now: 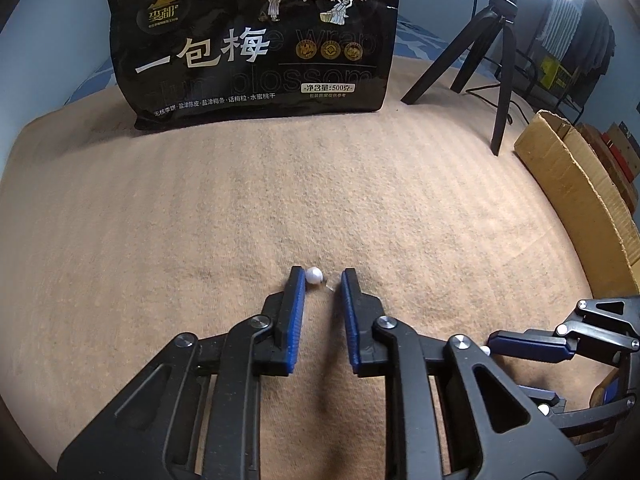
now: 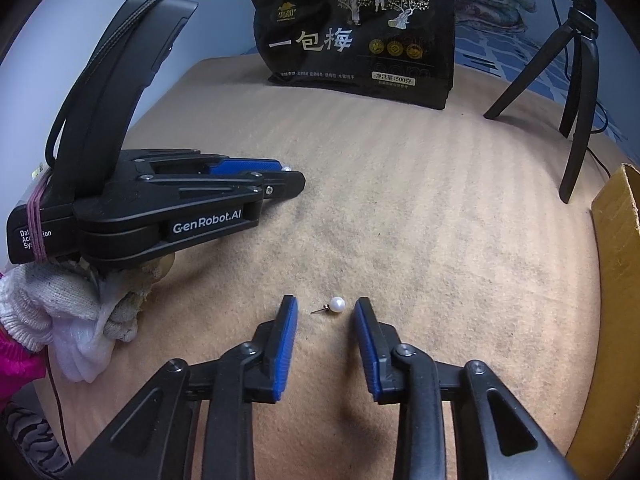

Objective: Organize jewelry
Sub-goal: 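Close the right tool on the pearl earring, then carry the pearl earring in the right tool over the box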

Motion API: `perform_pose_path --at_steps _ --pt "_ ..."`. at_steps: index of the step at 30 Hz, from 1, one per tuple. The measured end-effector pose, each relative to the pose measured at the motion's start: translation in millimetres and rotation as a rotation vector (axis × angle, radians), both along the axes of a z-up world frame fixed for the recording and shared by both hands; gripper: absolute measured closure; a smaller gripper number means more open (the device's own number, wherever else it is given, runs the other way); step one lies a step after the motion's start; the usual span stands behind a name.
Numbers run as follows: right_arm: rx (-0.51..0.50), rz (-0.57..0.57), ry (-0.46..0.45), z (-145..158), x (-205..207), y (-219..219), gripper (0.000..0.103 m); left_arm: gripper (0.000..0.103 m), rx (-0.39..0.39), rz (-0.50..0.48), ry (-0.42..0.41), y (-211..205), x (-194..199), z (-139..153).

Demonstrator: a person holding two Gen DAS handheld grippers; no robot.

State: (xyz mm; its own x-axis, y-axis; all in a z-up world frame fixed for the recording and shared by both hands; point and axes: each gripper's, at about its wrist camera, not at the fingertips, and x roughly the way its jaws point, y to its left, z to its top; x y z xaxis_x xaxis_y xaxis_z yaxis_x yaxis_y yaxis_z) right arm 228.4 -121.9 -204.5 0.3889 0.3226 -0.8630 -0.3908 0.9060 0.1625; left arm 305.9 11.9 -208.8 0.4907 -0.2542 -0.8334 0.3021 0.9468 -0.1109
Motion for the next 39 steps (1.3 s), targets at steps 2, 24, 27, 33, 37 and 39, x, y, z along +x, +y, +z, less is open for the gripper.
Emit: perform_pose_path --at_steps 2,24,27,33,37,39 --pt "-0.004 0.002 -0.001 -0.9 0.9 1.5 0.08 0.09 -0.002 0.002 -0.001 0.8 0.8 -0.5" --pt "0.002 -0.016 -0.058 30.9 -6.2 -8.2 0.087 0.096 -0.012 0.014 -0.053 8.4 -17.6 26.5" --pt "0.004 -0.021 -0.067 40.2 -9.4 -12.9 0.087 0.096 -0.016 0.007 -0.065 7.0 -23.3 36.5" --pt "0.012 -0.038 -0.094 59.3 -18.7 -26.1 0.087 0.096 -0.03 -0.004 -0.086 0.0 -36.4 54.8" --pt "0.016 -0.055 -0.11 70.4 -25.0 -37.8 0.087 0.096 -0.031 -0.03 -0.109 -11.2 -47.6 68.5" --pt "0.015 -0.068 -0.118 75.6 -27.8 -44.3 0.087 0.096 -0.032 -0.043 -0.121 -17.5 -52.6 74.4"
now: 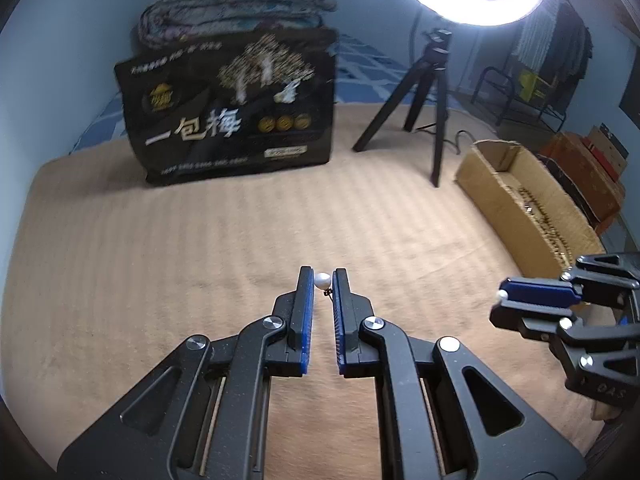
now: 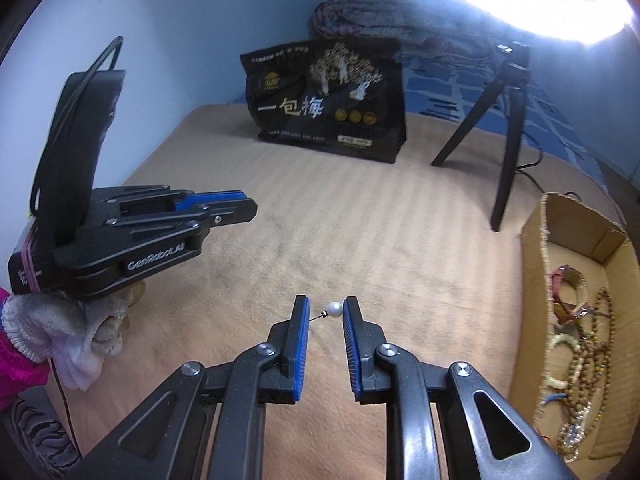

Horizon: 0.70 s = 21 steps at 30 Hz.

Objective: Organize jewelry
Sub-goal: 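Carry the pearl earring in the right tool over the box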

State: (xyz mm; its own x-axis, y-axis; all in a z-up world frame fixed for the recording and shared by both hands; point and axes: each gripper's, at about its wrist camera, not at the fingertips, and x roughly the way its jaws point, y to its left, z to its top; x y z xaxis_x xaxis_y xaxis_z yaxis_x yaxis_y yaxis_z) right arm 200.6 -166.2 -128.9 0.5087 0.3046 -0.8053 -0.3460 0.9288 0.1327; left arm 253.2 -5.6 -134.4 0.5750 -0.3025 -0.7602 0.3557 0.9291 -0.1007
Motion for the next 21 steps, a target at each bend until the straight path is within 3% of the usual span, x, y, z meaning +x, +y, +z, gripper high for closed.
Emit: perform_pose_path --at_steps 12,21 --pt "-0.003 -0.086 -0.046 22.7 -15.5 -51.7 0.087 0.096 -0.027 -0.084 -0.049 -48.2 -27.9 33.7" --pt "-0.011 -0.146 -0.072 38.1 -26.7 -86.8 0.087 0.096 -0.042 -0.137 -0.054 -88.6 -45.4 41.8"
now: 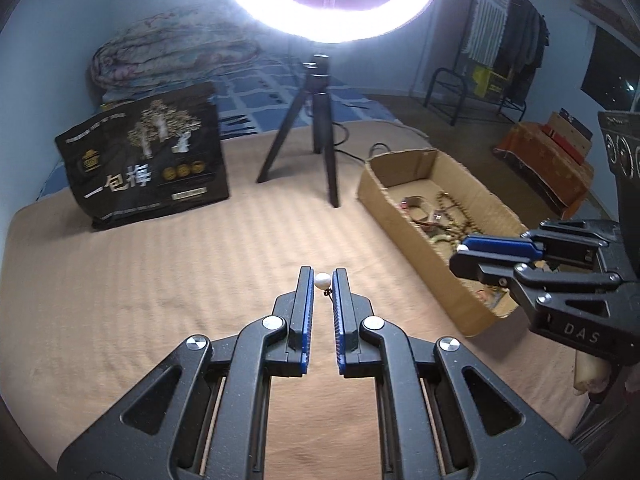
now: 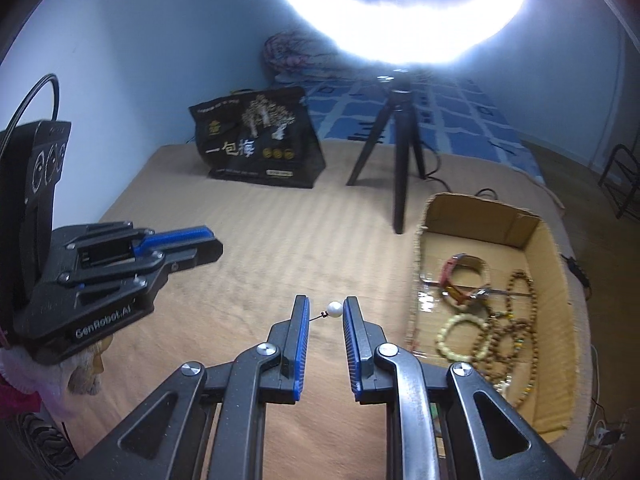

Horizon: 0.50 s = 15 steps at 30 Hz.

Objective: Organize jewelry
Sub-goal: 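Carry the pearl earring in the right tool over the box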

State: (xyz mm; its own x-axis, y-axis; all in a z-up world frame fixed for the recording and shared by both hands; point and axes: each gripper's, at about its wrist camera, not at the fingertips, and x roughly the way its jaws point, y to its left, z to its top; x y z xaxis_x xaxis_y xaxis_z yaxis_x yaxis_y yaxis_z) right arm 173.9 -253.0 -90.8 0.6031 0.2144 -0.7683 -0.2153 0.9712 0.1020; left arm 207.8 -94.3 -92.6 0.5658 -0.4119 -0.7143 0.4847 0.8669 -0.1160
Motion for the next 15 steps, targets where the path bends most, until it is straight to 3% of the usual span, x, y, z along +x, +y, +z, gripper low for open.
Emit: perform_pose_path --at_steps 15 --pt "-0.039 -0.122 -0.022 11.8 -9.3 -62.8 0.087 0.096 -0.032 -0.057 0.005 -63.8 -17.9 3.4"
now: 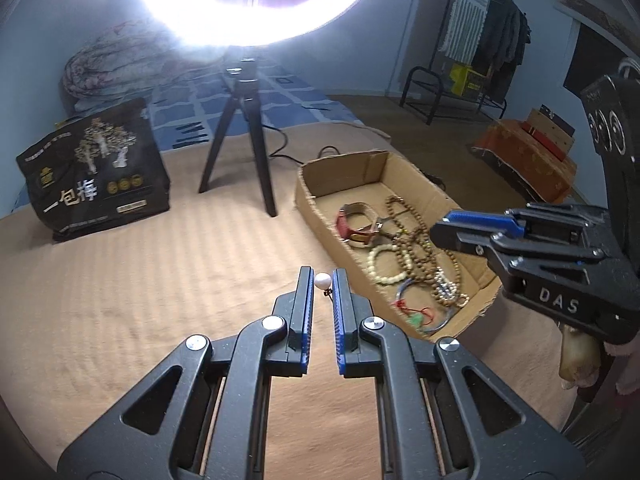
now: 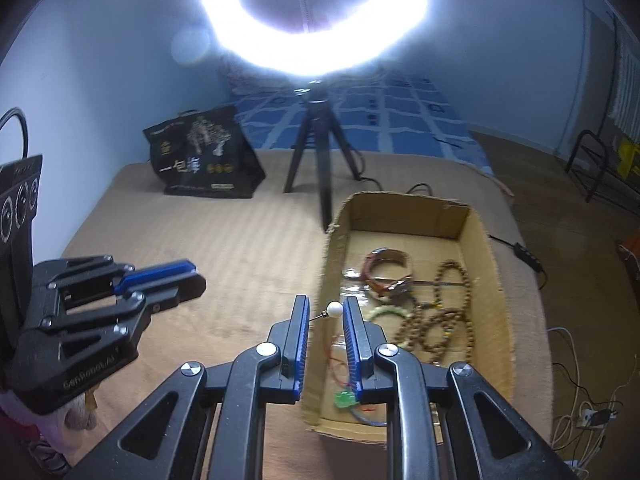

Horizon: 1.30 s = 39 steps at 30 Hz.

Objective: Organize jewelry
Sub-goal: 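Carry the pearl earring in the right tool over the box, then open the right tool to drop the earring into the box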

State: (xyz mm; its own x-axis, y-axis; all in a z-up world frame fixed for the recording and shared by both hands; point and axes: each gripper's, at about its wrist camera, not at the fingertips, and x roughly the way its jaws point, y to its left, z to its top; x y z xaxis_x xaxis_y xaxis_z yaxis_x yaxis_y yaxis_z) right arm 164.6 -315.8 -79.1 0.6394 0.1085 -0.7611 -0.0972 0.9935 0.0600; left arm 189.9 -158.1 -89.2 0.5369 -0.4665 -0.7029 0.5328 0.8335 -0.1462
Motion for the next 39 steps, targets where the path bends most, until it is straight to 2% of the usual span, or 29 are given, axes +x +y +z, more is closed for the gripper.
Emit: perform_pose_path --at_steps 16,26,39 --pt "0.027 -0.092 -0.004 1.5 22.3 -63.7 0.087 0.096 -0.014 -0.041 -0.005 -55.2 6.0 -3.2" --pt "0.034 -0.114 0.023 -13.7 38.1 -79.0 0.087 0.096 -0.027 -0.059 0.004 -79.5 7.5 -10.6" --pt "0.05 -0.12 0.032 -21.7 45.6 -85.8 0.086 0.096 -0.027 -0.075 0.019 -88.1 10.5 -17.1"
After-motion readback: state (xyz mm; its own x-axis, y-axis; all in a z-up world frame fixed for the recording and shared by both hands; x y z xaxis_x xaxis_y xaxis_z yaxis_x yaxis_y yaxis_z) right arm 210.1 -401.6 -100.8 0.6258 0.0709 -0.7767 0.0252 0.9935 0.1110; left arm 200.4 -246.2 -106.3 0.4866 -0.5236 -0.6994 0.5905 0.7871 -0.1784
